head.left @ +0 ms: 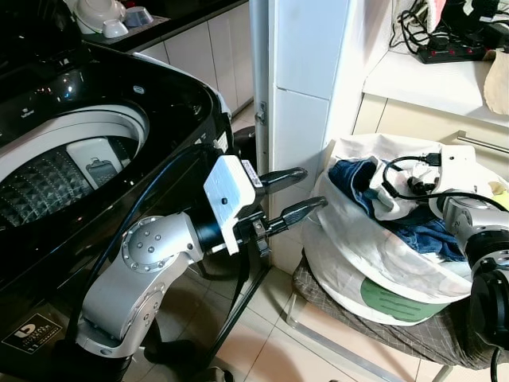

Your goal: Clothes washing

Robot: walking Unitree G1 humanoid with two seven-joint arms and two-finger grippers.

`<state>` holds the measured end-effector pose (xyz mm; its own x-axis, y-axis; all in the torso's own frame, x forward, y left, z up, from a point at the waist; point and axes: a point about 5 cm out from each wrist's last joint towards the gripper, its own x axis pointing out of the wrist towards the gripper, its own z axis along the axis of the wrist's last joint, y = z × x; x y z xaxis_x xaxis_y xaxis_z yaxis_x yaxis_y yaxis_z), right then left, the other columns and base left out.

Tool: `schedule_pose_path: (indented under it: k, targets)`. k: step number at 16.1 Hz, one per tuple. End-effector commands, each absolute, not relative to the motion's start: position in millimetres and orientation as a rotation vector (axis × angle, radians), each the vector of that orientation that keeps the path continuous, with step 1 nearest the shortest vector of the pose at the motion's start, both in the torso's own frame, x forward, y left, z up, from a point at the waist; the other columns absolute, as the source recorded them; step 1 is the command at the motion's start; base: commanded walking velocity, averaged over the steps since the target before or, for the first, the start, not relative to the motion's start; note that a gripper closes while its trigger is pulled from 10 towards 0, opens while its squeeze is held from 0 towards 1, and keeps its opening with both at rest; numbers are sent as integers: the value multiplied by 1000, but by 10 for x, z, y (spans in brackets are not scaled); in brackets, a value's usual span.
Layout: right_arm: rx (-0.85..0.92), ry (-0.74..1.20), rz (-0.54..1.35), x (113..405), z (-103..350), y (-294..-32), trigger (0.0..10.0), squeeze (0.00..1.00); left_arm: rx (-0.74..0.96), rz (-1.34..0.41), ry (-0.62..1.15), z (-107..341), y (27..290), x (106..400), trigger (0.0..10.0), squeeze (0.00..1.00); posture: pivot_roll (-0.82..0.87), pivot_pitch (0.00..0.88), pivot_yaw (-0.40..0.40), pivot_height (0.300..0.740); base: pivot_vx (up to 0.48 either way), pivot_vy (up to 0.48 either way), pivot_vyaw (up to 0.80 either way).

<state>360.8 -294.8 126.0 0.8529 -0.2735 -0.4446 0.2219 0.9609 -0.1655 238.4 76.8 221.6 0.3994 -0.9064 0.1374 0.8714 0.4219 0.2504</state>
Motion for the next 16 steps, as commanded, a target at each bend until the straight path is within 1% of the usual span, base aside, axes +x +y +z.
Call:
schedule_pose_path:
  k: [1, 13, 16]
  targets:
    - [-103, 488, -265, 3602, 1258, -2960, 0, 0, 152, -1129, -268, 2238, 782, 2389, 10000, 0, 80, 65, 91, 740, 0, 0, 0]
    - [-107, 483, -258, 3599, 1253, -2963, 0, 0, 150, -1112, -290, 2244, 760, 2429, 10000, 0, 64, 33, 86, 740, 0, 0, 0]
    - [-104, 483, -258, 3595, 1249, -2967, 0, 0, 152, -1060, -323, 2250, 761, 2456, 10000, 0, 59, 23, 86, 740, 0, 0, 0]
